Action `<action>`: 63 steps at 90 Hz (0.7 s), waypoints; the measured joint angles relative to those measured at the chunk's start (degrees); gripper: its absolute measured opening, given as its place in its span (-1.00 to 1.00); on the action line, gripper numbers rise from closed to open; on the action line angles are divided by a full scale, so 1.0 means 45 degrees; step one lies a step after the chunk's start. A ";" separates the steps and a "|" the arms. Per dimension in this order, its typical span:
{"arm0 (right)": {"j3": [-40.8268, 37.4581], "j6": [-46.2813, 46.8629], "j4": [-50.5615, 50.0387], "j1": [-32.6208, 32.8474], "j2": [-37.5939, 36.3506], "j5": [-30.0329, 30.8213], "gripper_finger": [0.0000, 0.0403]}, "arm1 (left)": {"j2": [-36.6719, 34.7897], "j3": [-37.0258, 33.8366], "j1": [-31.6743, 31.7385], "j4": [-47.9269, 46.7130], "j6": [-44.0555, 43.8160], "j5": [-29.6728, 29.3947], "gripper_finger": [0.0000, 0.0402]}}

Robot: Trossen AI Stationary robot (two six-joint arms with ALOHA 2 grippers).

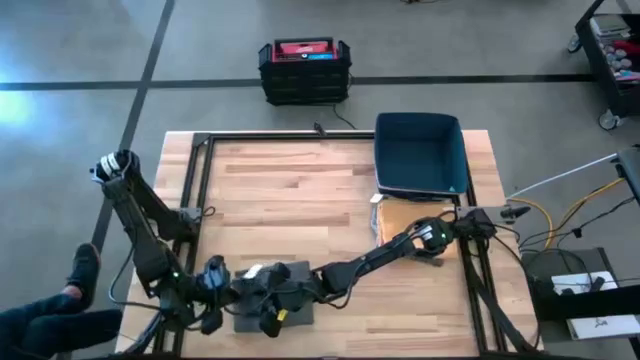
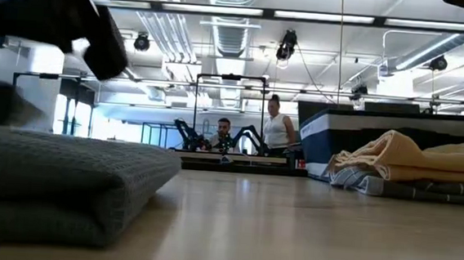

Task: Fold towel
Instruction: Fold the gray kitchen towel

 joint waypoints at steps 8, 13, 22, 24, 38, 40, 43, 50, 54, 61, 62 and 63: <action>0.0000 -0.0431 0.0019 0.0004 0.0000 -0.0017 0.24 | 0.0090 0.0005 0.0005 0.0220 0.0337 -0.1113 -0.90; 0.0000 -0.0716 -0.0178 -0.0005 0.0000 -0.0019 0.25 | 0.0312 0.0003 0.0005 0.0345 0.0514 -0.1536 -0.90; 0.0073 -0.1303 -0.1154 -0.0035 -0.0259 -0.0220 0.23 | 0.0875 0.0000 0.0005 0.0548 0.0559 -0.1589 -0.90; 0.0143 -0.1453 -0.1667 -0.0047 -0.0380 -0.0301 0.23 | 0.1031 0.0000 0.0005 0.0603 0.0512 -0.1570 -0.90; 0.0552 -0.2731 -0.5932 0.0042 -0.1509 -0.0282 0.16 | 0.2260 -0.0009 0.0005 0.1502 0.0402 -0.1218 -0.90; 0.0554 -0.2939 -0.6403 0.0089 -0.1606 -0.0255 0.15 | 0.2446 -0.0010 0.0005 0.1653 0.0397 -0.1162 -0.90; 0.0523 -0.3288 -0.6996 0.0165 -0.1659 -0.0267 0.14 | 0.2731 -0.0010 0.0005 0.1891 0.0383 -0.1122 -0.90; 0.0217 -0.3785 -0.7612 0.0297 -0.1546 -0.0303 0.10 | 0.3362 -0.0010 0.0005 0.1990 0.0100 -0.0810 -0.90; -0.0014 -0.4073 -0.7362 0.0373 -0.1404 -0.0324 0.09 | 0.3746 -0.0010 0.0005 0.1950 -0.0068 -0.0649 -0.90; -0.0421 -0.4582 -0.6404 0.0401 -0.1183 -0.0324 0.06 | 0.4360 -0.0018 0.0005 0.1740 -0.0518 -0.0578 -0.90; -0.0456 -0.4642 -0.6282 0.0394 -0.1164 -0.0321 0.05 | 0.4434 -0.0019 0.0005 0.1686 -0.0586 -0.0568 -0.90; -0.0499 -0.4670 -0.6180 0.0391 -0.1135 -0.0318 0.05 | 0.4514 -0.0019 0.0007 0.1632 -0.0646 -0.0564 -0.90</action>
